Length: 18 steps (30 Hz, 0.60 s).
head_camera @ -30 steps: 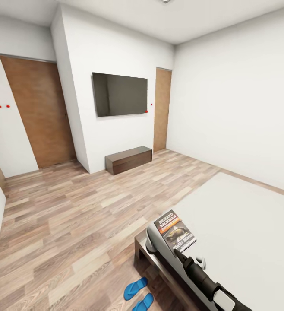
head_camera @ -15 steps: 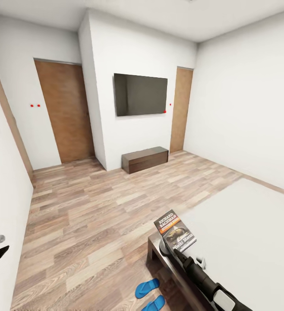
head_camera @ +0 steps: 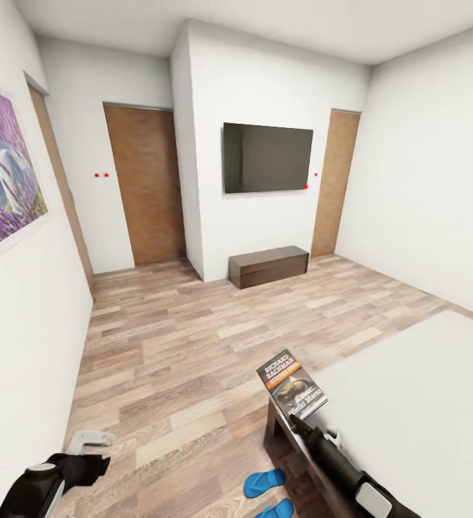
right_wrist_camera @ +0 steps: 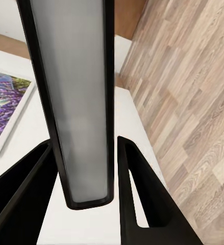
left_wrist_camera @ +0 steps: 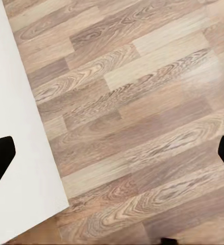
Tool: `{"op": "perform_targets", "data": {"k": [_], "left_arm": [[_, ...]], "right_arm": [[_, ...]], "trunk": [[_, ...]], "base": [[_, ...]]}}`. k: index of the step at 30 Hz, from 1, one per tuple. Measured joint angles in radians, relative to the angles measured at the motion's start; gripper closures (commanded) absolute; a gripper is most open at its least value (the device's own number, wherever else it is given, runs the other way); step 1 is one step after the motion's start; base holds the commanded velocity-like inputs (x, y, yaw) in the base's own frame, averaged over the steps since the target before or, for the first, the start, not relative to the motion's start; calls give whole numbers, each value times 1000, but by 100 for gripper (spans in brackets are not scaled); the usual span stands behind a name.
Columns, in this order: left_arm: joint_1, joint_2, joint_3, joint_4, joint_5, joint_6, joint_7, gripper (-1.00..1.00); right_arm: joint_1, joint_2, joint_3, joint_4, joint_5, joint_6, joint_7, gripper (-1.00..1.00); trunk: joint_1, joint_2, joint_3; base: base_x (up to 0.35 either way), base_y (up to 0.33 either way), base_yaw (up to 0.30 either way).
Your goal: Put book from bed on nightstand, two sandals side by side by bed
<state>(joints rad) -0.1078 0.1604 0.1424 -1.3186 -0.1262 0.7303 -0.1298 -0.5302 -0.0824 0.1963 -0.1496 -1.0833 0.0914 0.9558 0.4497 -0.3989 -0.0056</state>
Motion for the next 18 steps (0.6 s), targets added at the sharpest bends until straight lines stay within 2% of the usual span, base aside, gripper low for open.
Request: {"op": "perform_targets", "data": {"k": [2,5,6,7,10,14,18], "left_arm": [[-23,-27,-29,61,-2,-3,3,-100],[-69,-51,-67,172,-3,-16,6,-100],[-84,-56,-77,213,-3,-30,6,-100],[-108,-64,-91,298,-3,-73,8,-100],[-136,-73,-103,425,-5,-148,12,-100],[-162,-81,-112,554,-4,-222,16,-100],[-170,-84,-115,595,-3,-246,17,-100]], "right_arm": [[0,0,0,0,0,0,0,100],[0,-1,-1,0,-1,0,0,100],[0,-2,-1,0,-1,0,0,100],[0,-2,-1,0,-1,0,0,100],[0,-3,-1,0,-1,0,1,100],[0,-5,-3,-2,-3,0,2,100],[0,-8,-4,-2,-3,0,5,100]], "trunk": [[0,0,0],[0,0,0],[0,0,0],[0,0,0],[0,0,0],[0,0,0],[0,0,0]], "base": [[0,0,271],[0,0,268],[0,0,256],[0,0,244],[0,0,206],[0,0,110],[0,0,38]]}}
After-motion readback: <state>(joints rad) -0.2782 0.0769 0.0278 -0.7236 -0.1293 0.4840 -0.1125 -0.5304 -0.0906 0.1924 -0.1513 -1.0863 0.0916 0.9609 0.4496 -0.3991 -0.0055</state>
